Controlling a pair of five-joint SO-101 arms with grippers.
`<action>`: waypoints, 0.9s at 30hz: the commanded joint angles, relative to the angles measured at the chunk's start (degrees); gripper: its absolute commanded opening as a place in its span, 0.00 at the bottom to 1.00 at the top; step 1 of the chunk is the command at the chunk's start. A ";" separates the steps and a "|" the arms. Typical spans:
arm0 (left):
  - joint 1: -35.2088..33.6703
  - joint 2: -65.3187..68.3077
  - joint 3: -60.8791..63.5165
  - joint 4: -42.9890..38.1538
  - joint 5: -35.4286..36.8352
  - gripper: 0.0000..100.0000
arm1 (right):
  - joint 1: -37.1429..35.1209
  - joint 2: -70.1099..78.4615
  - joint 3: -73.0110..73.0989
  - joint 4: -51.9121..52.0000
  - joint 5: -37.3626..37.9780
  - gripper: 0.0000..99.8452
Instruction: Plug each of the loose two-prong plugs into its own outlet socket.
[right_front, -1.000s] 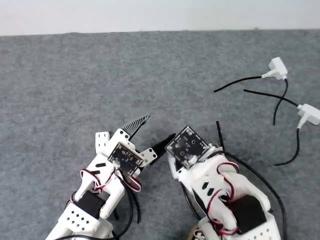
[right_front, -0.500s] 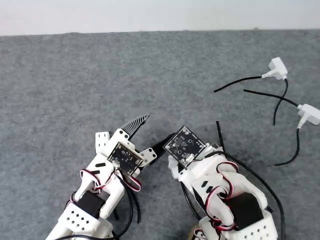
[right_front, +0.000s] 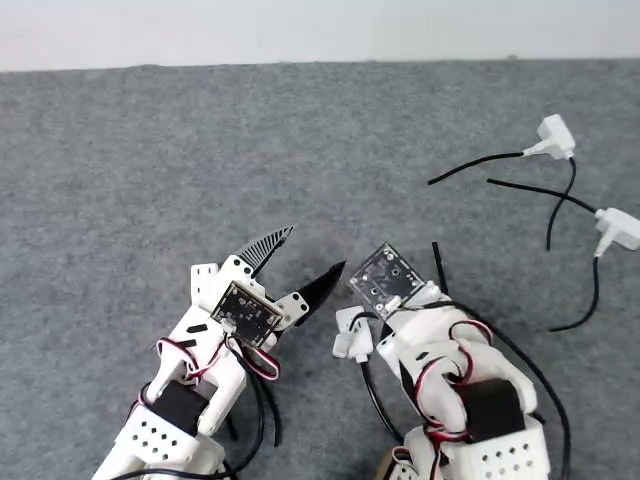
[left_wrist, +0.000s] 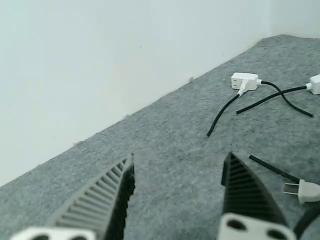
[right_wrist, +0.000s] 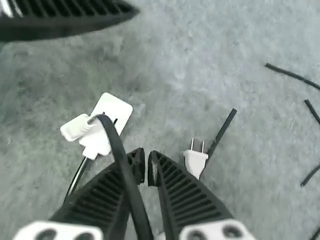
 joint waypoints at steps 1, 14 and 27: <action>-0.44 -0.62 -2.15 -0.09 -0.09 0.27 | -0.75 0.31 1.67 -4.26 -1.41 0.01; -0.70 -0.26 -2.07 -1.23 -0.09 0.27 | -0.75 0.13 18.46 -15.60 -3.25 0.12; -8.79 -0.26 -3.74 -2.55 4.22 0.27 | -12.62 0.22 19.52 -18.59 -1.67 0.12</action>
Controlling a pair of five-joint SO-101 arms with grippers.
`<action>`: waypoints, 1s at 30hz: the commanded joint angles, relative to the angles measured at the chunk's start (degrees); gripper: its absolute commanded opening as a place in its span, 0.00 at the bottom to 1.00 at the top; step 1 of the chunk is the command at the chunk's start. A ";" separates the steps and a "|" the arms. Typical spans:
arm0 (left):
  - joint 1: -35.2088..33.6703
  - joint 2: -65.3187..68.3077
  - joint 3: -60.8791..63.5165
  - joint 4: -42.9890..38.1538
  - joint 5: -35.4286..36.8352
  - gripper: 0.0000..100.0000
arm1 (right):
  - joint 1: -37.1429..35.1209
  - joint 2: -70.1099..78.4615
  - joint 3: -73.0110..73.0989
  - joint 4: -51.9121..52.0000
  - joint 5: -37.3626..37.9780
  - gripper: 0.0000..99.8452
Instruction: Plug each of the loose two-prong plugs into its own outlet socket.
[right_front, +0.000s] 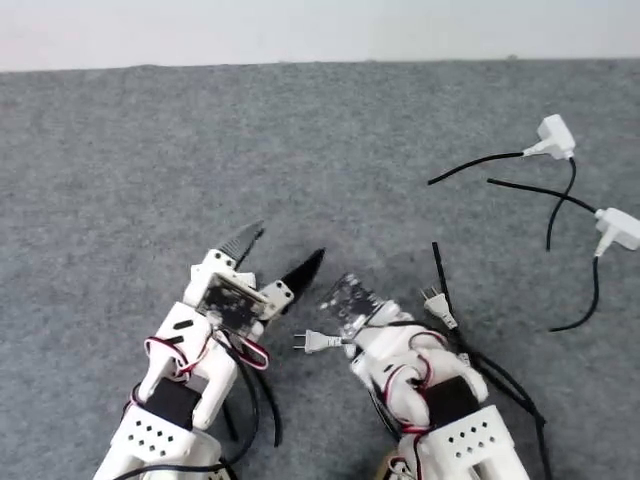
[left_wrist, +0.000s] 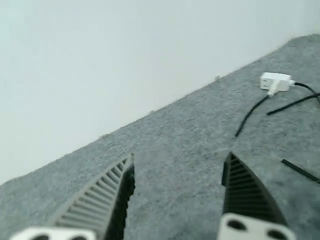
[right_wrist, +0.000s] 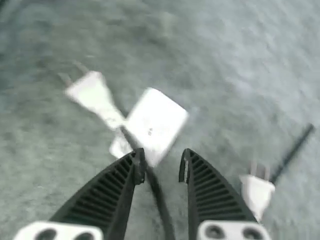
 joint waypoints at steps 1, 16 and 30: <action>-3.69 -0.26 -3.82 -1.85 4.40 0.27 | -2.68 -0.31 -3.52 -1.19 2.90 0.12; -24.00 -0.62 -13.05 0.79 18.37 0.27 | -2.95 -0.22 -5.80 -3.03 9.67 0.13; -41.67 -0.62 -21.32 8.09 24.88 0.28 | -3.12 12.97 -1.58 -16.31 9.76 0.13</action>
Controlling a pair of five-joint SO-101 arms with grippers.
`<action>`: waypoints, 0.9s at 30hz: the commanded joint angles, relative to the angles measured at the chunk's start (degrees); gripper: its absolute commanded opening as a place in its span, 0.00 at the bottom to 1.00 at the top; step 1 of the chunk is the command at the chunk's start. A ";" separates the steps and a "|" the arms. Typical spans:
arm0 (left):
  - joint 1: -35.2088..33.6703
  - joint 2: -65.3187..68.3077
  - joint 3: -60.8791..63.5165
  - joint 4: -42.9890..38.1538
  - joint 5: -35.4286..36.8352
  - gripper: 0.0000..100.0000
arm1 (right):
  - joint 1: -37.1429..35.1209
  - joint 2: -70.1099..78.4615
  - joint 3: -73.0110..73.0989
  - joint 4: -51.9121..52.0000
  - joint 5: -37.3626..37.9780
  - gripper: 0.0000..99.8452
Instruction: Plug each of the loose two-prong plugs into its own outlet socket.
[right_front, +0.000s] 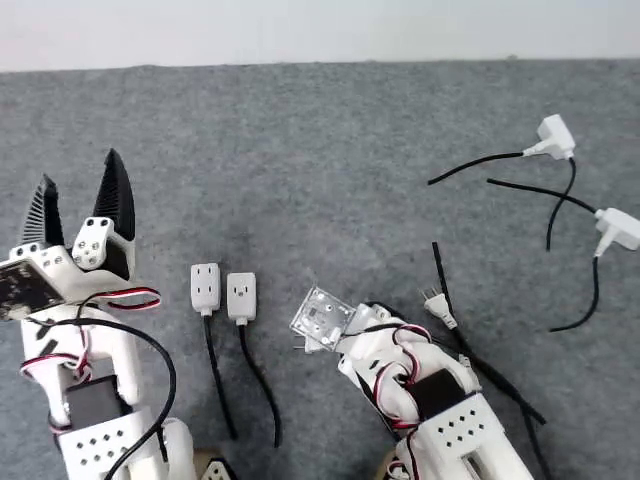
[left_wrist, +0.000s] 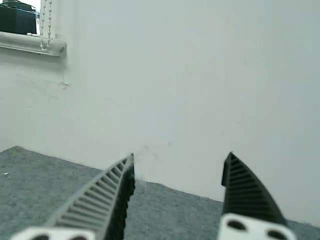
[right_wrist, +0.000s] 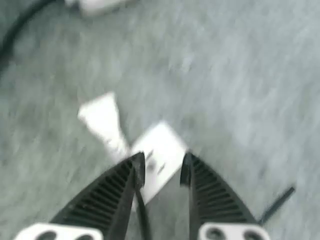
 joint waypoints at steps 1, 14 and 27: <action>-1.14 -0.70 -3.12 2.90 0.79 0.28 | -0.66 6.20 -1.93 -4.97 0.44 0.13; -1.14 -0.53 -0.13 2.73 0.62 0.28 | -6.73 31.25 -14.07 -11.03 0.09 0.13; -1.14 -0.70 3.91 -3.78 -1.49 0.28 | -7.87 38.20 -15.47 -11.74 -1.93 0.13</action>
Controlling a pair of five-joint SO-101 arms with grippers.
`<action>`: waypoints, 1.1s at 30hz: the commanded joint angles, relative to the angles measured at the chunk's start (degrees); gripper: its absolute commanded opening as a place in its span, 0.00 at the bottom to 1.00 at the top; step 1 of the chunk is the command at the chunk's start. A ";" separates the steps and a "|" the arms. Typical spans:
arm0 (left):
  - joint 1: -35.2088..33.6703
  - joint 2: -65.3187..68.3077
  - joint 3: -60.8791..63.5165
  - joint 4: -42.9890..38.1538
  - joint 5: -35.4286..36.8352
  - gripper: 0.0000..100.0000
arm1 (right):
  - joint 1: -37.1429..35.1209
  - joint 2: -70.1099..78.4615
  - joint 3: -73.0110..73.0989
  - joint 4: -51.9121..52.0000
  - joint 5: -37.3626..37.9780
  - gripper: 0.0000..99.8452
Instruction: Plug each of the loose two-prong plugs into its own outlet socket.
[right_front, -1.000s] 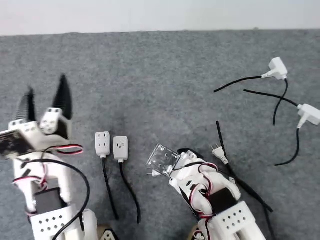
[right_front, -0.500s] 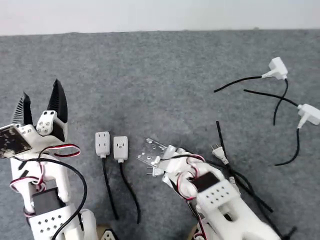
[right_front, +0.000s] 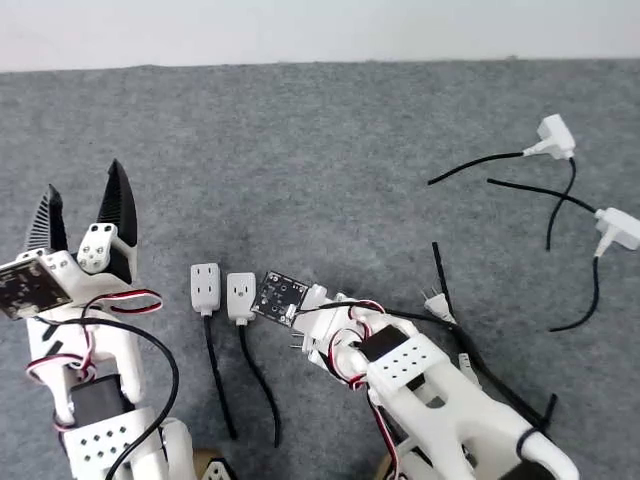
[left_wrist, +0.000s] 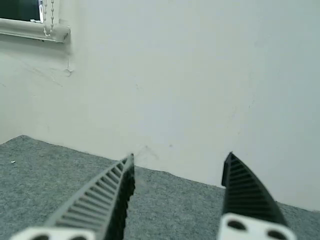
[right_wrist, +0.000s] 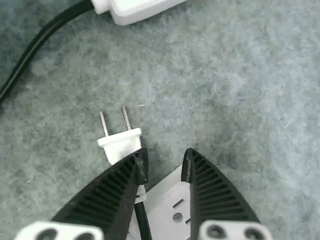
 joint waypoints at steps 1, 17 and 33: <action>-0.26 -0.70 -0.57 -1.67 -0.53 0.28 | -1.71 0.22 -2.29 3.47 0.35 0.13; -0.18 -0.62 -0.57 -1.76 -0.79 0.28 | -6.20 -1.80 -10.11 15.52 -2.11 0.13; -0.09 -0.62 -0.48 -1.76 -0.79 0.28 | -14.46 -12.79 -3.43 18.86 -7.03 0.13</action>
